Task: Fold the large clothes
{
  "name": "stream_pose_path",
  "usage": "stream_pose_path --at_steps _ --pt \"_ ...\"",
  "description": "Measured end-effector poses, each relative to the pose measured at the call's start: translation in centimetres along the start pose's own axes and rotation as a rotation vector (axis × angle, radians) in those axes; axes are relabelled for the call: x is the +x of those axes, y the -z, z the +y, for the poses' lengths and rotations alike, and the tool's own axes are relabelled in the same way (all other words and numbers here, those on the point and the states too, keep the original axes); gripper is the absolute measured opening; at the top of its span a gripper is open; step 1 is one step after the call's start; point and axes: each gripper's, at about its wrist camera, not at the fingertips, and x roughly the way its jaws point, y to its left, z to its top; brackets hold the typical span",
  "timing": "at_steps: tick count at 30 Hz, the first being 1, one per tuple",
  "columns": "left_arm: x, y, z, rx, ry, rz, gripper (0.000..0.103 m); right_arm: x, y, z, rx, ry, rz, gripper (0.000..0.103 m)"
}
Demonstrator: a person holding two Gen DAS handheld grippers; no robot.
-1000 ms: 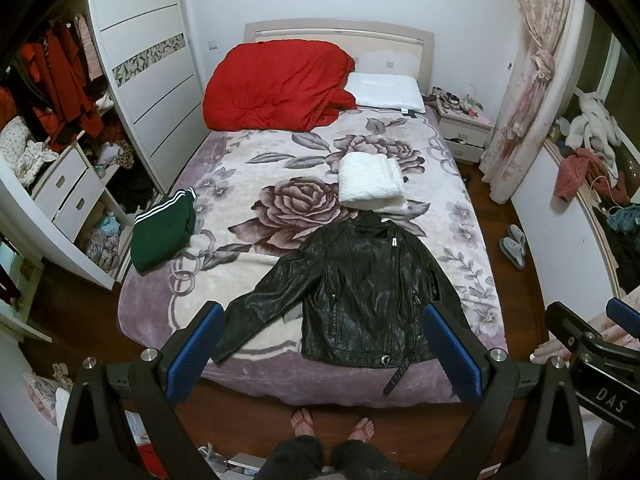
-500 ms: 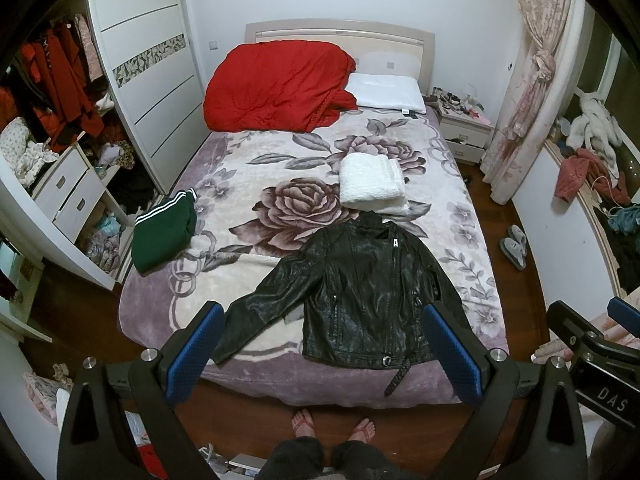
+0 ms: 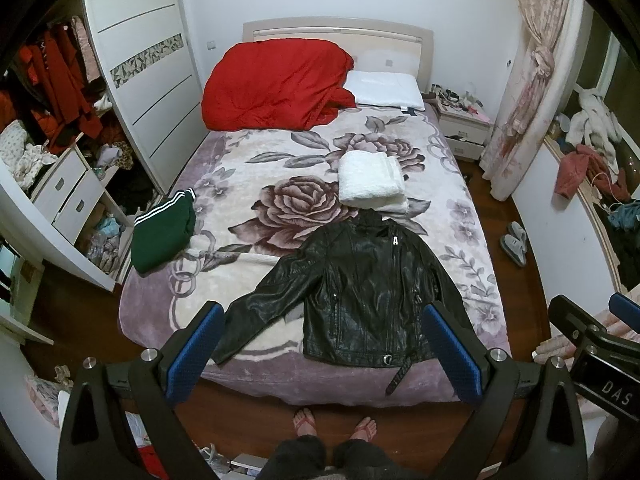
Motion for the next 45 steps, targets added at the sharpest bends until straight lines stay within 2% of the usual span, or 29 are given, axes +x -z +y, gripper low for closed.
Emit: stream_pose_path --at_steps 36,39,42,45 --pt "0.2 -0.3 -0.1 0.001 0.002 0.007 0.101 0.9 -0.9 0.6 0.006 0.0 0.018 0.103" --pt "1.0 -1.3 0.3 0.008 0.001 0.008 0.101 4.1 -0.7 0.9 0.038 -0.029 0.043 0.103" --pt "5.6 -0.9 1.1 0.034 -0.025 -0.018 0.101 8.5 -0.9 0.6 0.125 -0.096 0.086 0.103" --pt "10.0 -1.1 1.5 0.054 -0.054 -0.035 0.101 14.7 -0.8 -1.6 0.276 -0.112 0.154 0.103"
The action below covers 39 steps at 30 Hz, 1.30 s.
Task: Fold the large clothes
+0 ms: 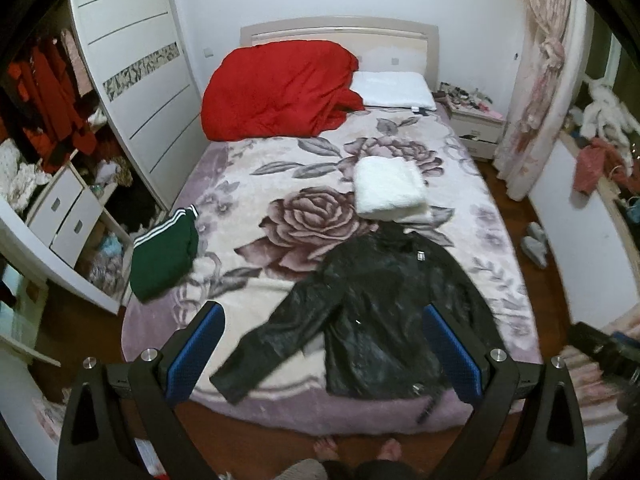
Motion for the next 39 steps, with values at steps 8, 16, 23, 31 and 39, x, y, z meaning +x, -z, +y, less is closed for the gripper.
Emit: stream_pose_path --at_steps 8,16,23,31,39 --pt "16.7 3.5 -3.1 0.064 -0.054 0.203 0.101 19.0 0.7 -18.0 0.448 0.103 0.179 0.086" --pt "31.0 10.1 -8.9 0.109 -0.157 0.414 0.101 38.8 8.1 -39.1 0.724 0.131 0.314 0.089" --pt "40.2 15.0 -14.0 0.207 -0.213 0.503 0.101 47.9 13.0 -45.3 0.786 0.056 0.435 0.088" --pt "43.2 16.4 -18.9 0.363 -0.198 0.495 0.101 39.3 7.0 -43.5 0.594 0.104 0.293 0.01" --pt "44.1 16.0 -21.2 0.412 -0.158 0.471 0.101 39.2 1.5 -49.2 0.635 0.138 0.298 0.022"
